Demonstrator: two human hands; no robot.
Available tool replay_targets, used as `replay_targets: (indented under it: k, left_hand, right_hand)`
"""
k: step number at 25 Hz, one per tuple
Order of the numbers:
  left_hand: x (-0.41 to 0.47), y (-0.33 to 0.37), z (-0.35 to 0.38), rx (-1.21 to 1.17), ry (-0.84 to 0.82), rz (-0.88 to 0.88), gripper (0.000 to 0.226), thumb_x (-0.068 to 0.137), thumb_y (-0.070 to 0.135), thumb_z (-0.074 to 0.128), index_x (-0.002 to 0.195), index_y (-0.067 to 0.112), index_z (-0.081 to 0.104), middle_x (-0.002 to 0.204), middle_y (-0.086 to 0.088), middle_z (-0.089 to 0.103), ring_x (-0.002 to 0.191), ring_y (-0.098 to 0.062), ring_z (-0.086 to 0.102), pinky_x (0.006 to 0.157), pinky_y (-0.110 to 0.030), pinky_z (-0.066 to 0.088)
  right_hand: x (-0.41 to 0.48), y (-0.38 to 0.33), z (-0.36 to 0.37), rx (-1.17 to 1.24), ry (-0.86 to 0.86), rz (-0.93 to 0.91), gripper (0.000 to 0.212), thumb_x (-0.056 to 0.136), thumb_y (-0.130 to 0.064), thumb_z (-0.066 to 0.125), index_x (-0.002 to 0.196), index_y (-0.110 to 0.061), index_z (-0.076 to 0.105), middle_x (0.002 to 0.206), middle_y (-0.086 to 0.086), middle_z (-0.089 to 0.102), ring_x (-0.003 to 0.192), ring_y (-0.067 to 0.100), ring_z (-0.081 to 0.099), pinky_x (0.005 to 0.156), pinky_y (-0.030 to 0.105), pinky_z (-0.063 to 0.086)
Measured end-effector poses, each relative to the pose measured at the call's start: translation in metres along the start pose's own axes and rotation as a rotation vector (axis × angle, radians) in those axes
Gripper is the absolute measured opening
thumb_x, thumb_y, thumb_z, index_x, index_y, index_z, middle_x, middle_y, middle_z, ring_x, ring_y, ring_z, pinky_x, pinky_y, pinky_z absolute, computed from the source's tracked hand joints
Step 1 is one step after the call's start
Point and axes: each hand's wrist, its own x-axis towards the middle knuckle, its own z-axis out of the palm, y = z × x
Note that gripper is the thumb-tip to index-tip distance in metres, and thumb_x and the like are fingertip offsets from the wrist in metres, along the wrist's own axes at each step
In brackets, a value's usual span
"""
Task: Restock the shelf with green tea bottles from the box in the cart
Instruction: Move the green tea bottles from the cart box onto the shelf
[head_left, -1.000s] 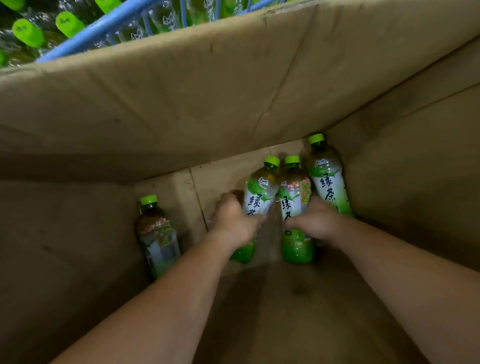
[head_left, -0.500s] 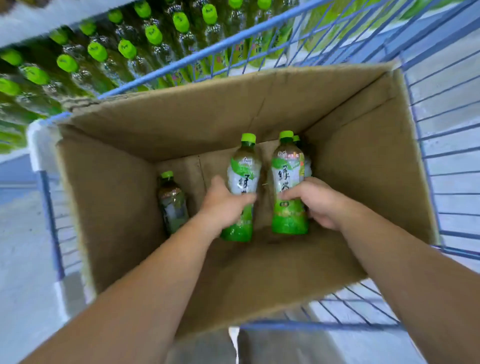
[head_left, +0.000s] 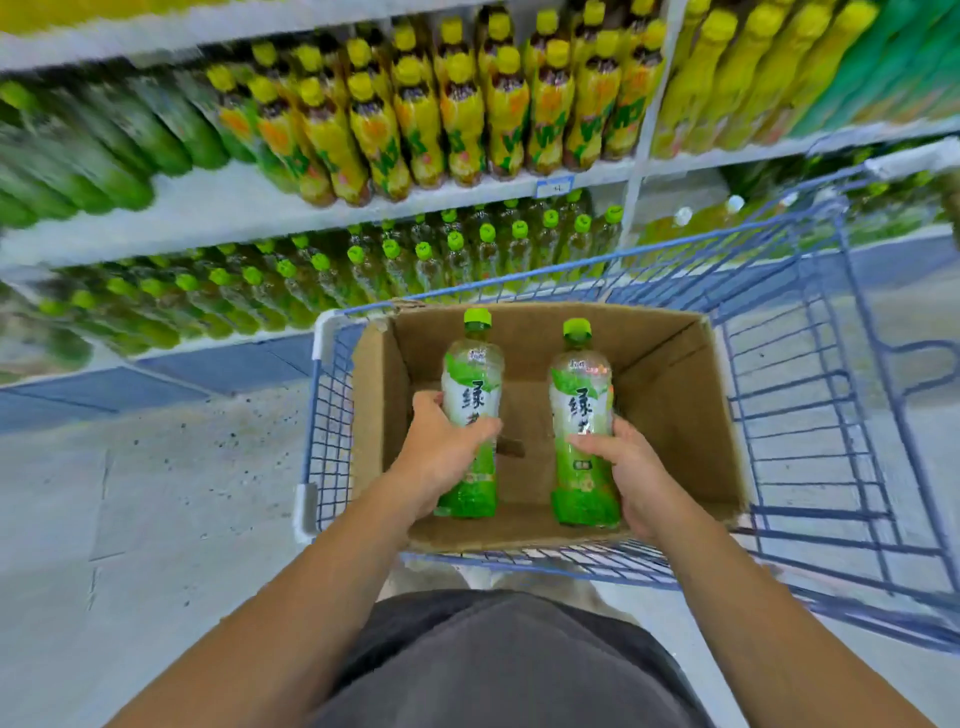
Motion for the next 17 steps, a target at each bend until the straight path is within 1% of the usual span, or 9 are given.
replay_targets:
  k: [1,3,5,7,9,11,13,15,17]
  left_hand:
    - [-0.011,0.006,-0.012,-0.008,0.009,0.020,0.057,0.082,0.033,0.081,0.121,0.024,0.040,0.106,-0.001,0.061,0.081,-0.011,0.066,0.045,-0.021,0.047]
    - [-0.025,0.017,-0.035,-0.049,0.054,0.091,0.050,0.080,0.033,0.081,0.117,0.029,0.049,0.104,0.004,0.066,0.079,-0.007,0.068,0.047,-0.017,0.048]
    - [-0.040,0.026,-0.063,-0.122,0.116,0.161,0.041,0.077,0.030,0.080,0.109,0.034,0.056,0.098,0.006,0.070,0.074,-0.001,0.069,0.048,-0.013,0.048]
    - [-0.055,0.033,-0.096,-0.171,0.172,0.194,0.039,0.078,0.031,0.078,0.112,0.031,0.059,0.097,0.006,0.071,0.080,-0.006,0.070,0.055,-0.018,0.051]
    - [-0.064,0.038,-0.130,-0.228,0.223,0.203,0.037,0.078,0.034,0.076,0.111,0.029,0.059,0.099,0.003,0.071,0.086,-0.014,0.071,0.065,-0.031,0.057]
    - [-0.072,0.040,-0.167,-0.294,0.275,0.227,0.034,0.079,0.032,0.076,0.107,0.030,0.059,0.100,0.000,0.072,0.086,-0.018,0.072,0.067,-0.038,0.058]
    - [-0.077,0.041,-0.205,-0.353,0.305,0.258,0.031,0.082,0.028,0.078,0.106,0.030,0.059,0.101,-0.002,0.072,0.087,-0.021,0.072,0.071,-0.042,0.061]
    - [-0.082,0.039,-0.244,-0.400,0.325,0.279,0.031,0.082,0.026,0.078,0.107,0.028,0.060,0.102,-0.004,0.072,0.090,-0.024,0.072,0.077,-0.047,0.062]
    - [-0.084,0.033,-0.291,-0.433,0.331,0.316,0.032,0.080,0.027,0.078,0.107,0.028,0.060,0.102,-0.003,0.072,0.090,-0.024,0.072,0.075,-0.046,0.062]
  right_hand:
    - [-0.009,-0.008,0.010,-0.053,-0.006,-0.035,0.041,0.085,-0.016,0.073,0.123,-0.010,0.060,0.098,0.011,0.073,0.082,0.028,0.071,0.075,0.044,0.057]
    - [-0.022,-0.027,0.035,-0.194,-0.011,-0.119,0.059,0.066,-0.038,0.086,0.117,-0.018,0.064,0.100,0.006,0.075,0.089,0.026,0.073,0.080,0.046,0.059]
    - [-0.030,-0.047,0.065,-0.307,-0.039,-0.192,0.069,0.050,-0.050,0.087,0.110,-0.024,0.065,0.098,0.001,0.076,0.089,0.024,0.073,0.080,0.047,0.059]
    - [-0.035,-0.064,0.101,-0.386,-0.080,-0.248,0.067,0.050,-0.052,0.084,0.109,-0.029,0.064,0.098,-0.003,0.075,0.088,0.020,0.073,0.079,0.046,0.060]
    - [-0.039,-0.077,0.138,-0.440,-0.115,-0.310,0.059,0.054,-0.049,0.083,0.108,-0.033,0.063,0.096,-0.008,0.075,0.085,0.015,0.073,0.076,0.042,0.060]
    - [-0.047,-0.083,0.179,-0.461,-0.138,-0.368,0.049,0.061,-0.044,0.083,0.105,-0.034,0.063,0.095,-0.008,0.075,0.080,0.012,0.073,0.073,0.039,0.060]
    - [-0.054,-0.085,0.220,-0.465,-0.147,-0.408,0.046,0.062,-0.042,0.082,0.104,-0.033,0.064,0.095,-0.006,0.075,0.079,0.013,0.073,0.073,0.041,0.060]
    - [-0.063,-0.084,0.262,-0.477,-0.150,-0.440,0.049,0.061,-0.042,0.080,0.106,-0.031,0.064,0.096,-0.004,0.075,0.084,0.019,0.073,0.078,0.046,0.060]
    - [-0.068,-0.081,0.308,-0.486,-0.148,-0.473,0.049,0.064,-0.039,0.081,0.109,-0.029,0.064,0.100,-0.002,0.074,0.088,0.022,0.071,0.082,0.049,0.059]
